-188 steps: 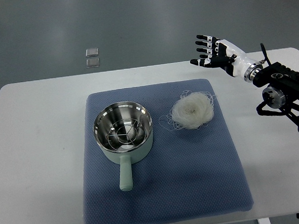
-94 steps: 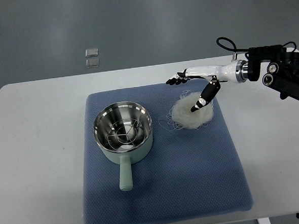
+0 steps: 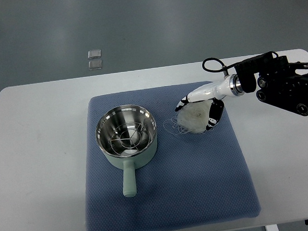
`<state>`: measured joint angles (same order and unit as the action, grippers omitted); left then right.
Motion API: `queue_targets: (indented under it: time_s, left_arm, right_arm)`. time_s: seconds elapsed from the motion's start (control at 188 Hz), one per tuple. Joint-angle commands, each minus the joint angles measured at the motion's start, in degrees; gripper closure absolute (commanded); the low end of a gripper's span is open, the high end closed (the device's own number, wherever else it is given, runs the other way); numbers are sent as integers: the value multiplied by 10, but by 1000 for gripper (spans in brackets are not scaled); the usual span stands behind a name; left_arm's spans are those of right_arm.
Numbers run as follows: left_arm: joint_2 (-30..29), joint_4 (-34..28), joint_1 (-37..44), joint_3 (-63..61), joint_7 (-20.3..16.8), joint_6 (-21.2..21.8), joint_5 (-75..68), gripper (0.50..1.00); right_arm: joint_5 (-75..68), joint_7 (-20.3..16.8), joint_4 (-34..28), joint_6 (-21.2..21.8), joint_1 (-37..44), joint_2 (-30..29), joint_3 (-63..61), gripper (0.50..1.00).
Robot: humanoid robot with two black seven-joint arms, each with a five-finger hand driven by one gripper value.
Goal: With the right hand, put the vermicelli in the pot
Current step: 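Close the right hand fingers around the vermicelli nest, then lift the vermicelli and carry it over the steel pot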
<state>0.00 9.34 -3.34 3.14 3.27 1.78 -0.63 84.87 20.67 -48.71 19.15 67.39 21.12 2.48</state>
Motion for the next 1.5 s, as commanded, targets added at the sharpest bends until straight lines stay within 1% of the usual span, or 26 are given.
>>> queue_targets:
  time_s: [0.0,0.256,0.309,0.41,0.453,0.458,0.463,0.469,0.506,0.522,0.527,0.532,0.538,0.543,0.548,0.554,0.559,0.564,0.57,0.575,0.586,0.713,0.868,1.028,1.278,1.496]
  left_arm:
    - [0,0,0,1,0,0,0,500]
    - [0,0,0,2,0,1,0,500]
    - [0,0,0,2,0,1,0,500]
    - [0,0,0,3,0,0,0,500]
    - [0,0,0,3,0,0,0,500]
    - [0,1,0,3,0,1,0,500]
    - [0,1,0,3,0,1,0,500]
    - [0,0,0,3,0,1,0,500]
    - [0,0,0,3,0,1,0,500]
    - [0,0,0,3,0,1,0,500]
    - [0,0,0,3,0,1,0,500]
    - [0,0,0,3,0,0,0,500]
    - [0,0,0,3,0,0,0,500]
    - [0,0,0,3,0,0,0,500]
    - [0,0,0,3,0,0,0,500]
    - [0,0,0,4,0,0,0,500]
    - [0,0,0,4,0,0,0,500]
    - [0,0,0,3,0,1,0,500]
    - [0,0,0,3,0,1,0,500]
    - [0,0,0,4,0,0,0,500]
    - [0,0,0,3,0,1,0,500]
    - [0,0,0,3,0,1,0,500]
    - [0,0,0,3,0,0,0,500]
    - [0,0,0,3,0,1,0,500]
    - [0,0,-1,3,0,1,0,500]
    - [0,0,-1,3,0,2,0,500]
  right_arm:
    - [13,0,18,-3,5,-5,9,579]
    - [25,-3,30,-18,7,-22,21,589]
    - [25,-3,33,-20,7,-27,25,599]
    - [25,-3,34,-32,8,-32,31,648]
    - [25,-2,38,-34,8,-35,34,709]
    - [25,-2,39,-34,8,-35,34,726]
    - [25,-2,39,-34,8,-35,34,726]
    - [25,-2,40,-35,8,-35,34,744]
    - [25,-2,41,-37,8,-38,35,791]
    - [25,-2,44,-38,8,-41,35,830]
    - [25,-2,44,-38,8,-41,35,830]
    - [25,-2,44,-38,8,-42,35,854]
    - [25,-2,44,-38,8,-42,35,854]
    - [25,-3,45,-38,9,-42,35,885]
    - [25,-3,45,-38,9,-42,35,885]
    - [25,-3,46,-38,8,-42,36,913]
    - [25,-3,46,-38,8,-42,36,914]
    - [25,-3,47,-38,8,-43,36,948]
    - [25,-3,47,-38,8,-43,36,948]
    - [25,-3,48,-38,8,-44,36,989]
    - [25,-3,48,-38,8,-45,36,1000]
    - [25,-4,52,-40,8,-46,43,1000]
    - [17,-3,52,-79,17,-38,39,1000]
    - [-4,-1,41,-90,49,-24,25,1000]
    - [-120,-3,-10,-89,129,-18,-2,1000]
    - [-170,5,-89,-86,191,-21,-2,1000]
